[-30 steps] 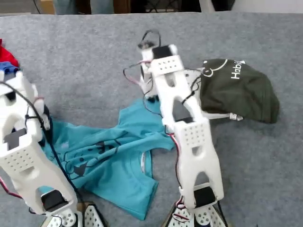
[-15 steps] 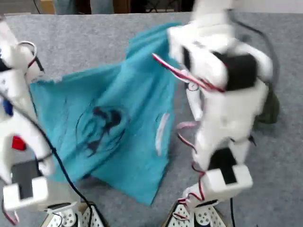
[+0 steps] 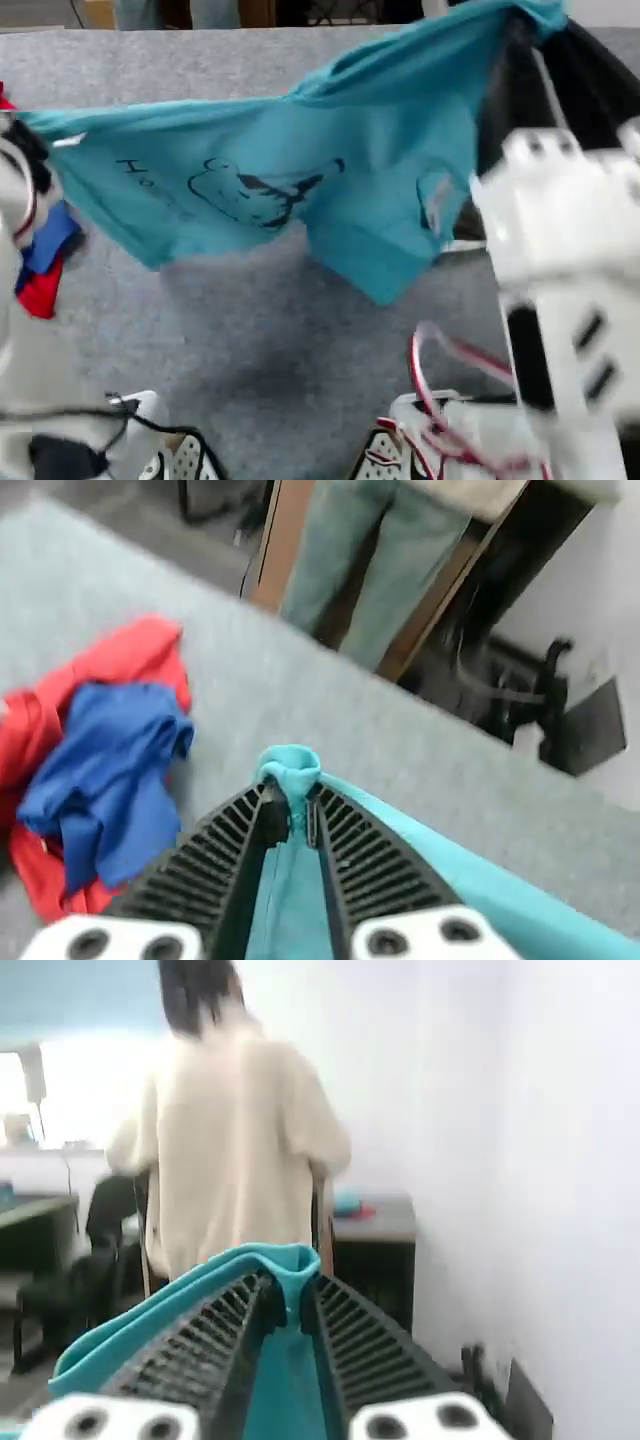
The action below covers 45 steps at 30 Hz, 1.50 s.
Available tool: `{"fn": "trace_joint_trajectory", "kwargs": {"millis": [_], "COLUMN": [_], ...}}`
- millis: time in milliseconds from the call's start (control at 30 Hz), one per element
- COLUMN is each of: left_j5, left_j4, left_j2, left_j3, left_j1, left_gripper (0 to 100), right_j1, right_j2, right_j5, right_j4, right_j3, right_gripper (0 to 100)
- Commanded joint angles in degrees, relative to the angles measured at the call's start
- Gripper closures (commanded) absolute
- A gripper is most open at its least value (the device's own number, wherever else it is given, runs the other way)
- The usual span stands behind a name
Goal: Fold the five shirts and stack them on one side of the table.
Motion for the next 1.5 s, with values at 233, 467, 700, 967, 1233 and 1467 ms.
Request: {"fn": "trace_joint_trajectory", "kwargs": {"millis": [233, 467, 700, 967, 1233, 1467], "left_j5": [-10.99, -13.8, -14.51, -14.33, -14.33, -14.15], "left_j4": [0.18, 0.09, -18.64, -83.25, -86.59, -67.08], "left_j2": [-19.69, -22.07, -21.98, -17.76, 12.57, 31.65], "left_j3": [1.45, 8.92, 47.25, 89.8, 63.96, 31.16], "left_j1": [-0.13, 0.04, 0.4, 0.4, 1.45, 1.45], "left_gripper": [97, 97, 97, 97, 97, 97], "right_j1": [0.44, 0.35, 0.35, -1.93, -2.29, -2.99], "right_j2": [-8.31, -5.23, 5.23, 23.08, 41.45, 54.64], "right_j5": [4.66, 5.45, 5.45, 5.45, 5.36, 5.27], "right_j4": [-1.14, -1.41, -15.38, -44.66, -61.36, -51.96], "right_j3": [-1.1, 7.08, 29.76, 49.8, 39.25, 15.96], "right_gripper": [98.5, 98.5, 98.5, 98.5, 98.5, 98.5]}}
